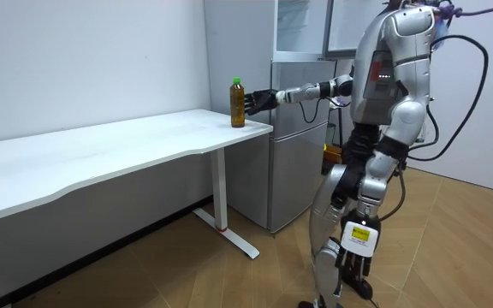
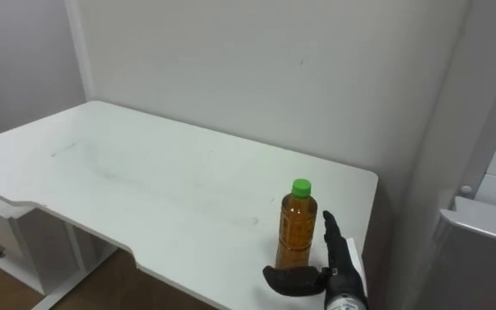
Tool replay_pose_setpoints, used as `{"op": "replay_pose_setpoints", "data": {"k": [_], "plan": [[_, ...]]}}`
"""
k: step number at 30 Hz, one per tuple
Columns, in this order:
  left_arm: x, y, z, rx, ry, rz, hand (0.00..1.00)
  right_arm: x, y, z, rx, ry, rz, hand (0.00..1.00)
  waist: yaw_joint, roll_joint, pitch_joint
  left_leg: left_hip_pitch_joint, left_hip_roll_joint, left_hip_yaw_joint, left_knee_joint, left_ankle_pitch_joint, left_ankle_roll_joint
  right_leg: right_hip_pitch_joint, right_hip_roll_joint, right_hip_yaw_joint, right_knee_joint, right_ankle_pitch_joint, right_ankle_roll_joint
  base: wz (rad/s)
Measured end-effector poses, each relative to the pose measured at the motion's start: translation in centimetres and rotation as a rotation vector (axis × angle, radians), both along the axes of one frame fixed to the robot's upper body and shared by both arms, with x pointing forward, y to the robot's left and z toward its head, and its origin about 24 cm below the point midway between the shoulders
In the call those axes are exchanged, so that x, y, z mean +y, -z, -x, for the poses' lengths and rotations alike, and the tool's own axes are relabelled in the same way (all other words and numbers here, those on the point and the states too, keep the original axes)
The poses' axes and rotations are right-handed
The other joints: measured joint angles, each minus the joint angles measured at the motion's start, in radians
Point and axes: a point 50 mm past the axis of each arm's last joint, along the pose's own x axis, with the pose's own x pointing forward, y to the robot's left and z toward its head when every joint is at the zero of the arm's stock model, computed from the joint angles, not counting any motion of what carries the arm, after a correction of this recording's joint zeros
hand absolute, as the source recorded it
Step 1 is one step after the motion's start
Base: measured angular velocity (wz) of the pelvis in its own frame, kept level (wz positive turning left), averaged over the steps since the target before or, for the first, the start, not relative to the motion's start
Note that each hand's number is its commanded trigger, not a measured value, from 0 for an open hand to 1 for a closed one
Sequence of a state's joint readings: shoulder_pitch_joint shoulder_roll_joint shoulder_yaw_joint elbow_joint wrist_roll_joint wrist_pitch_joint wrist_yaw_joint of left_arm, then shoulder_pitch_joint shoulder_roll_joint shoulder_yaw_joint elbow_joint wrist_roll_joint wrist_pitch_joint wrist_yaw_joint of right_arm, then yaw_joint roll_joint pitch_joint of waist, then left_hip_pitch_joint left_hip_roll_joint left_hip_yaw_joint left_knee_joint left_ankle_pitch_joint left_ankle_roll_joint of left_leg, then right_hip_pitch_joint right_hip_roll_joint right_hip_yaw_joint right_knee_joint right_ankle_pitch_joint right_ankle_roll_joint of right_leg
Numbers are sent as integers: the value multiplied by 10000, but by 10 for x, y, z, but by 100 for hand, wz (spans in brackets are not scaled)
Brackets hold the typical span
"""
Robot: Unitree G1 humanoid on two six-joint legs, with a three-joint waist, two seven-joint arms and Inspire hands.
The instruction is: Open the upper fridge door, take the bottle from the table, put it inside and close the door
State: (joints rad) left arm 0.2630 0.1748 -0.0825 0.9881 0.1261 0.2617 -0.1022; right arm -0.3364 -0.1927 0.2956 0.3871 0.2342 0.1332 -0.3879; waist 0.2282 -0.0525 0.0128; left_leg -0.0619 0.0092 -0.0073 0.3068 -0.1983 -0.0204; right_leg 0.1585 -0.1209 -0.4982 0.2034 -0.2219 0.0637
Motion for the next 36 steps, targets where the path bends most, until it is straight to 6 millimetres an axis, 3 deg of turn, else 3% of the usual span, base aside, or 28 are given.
{"op": "replay_pose_setpoints", "data": {"k": [16,27,32,36], "plan": [[-2,0,3,-19,-20,55,0,3,1,0,28,-101,-30,0,38,24,12,58,-17,-30,54,1,2,62,-8,-4,3,0,0,0],[-3,-1,9,10,-131,113,0,-2,17,4,907,493,-1145,0,20,64,10,0,-20,-43,88,3,6,48,-13,-8,29,0,2,0],[-6,-2,11,-93,-182,182,0,-2,20,5,1126,830,-1832,0,-29,217,57,-4,-43,-135,247,0,11,171,-13,-143,27,0,2,6],[-8,-1,13,-21,-16,252,0,-4,19,5,1138,1199,-1996,0,-19,376,-4,-161,-51,-266,328,-1,11,153,7,-265,32,-1,3,11]]}}
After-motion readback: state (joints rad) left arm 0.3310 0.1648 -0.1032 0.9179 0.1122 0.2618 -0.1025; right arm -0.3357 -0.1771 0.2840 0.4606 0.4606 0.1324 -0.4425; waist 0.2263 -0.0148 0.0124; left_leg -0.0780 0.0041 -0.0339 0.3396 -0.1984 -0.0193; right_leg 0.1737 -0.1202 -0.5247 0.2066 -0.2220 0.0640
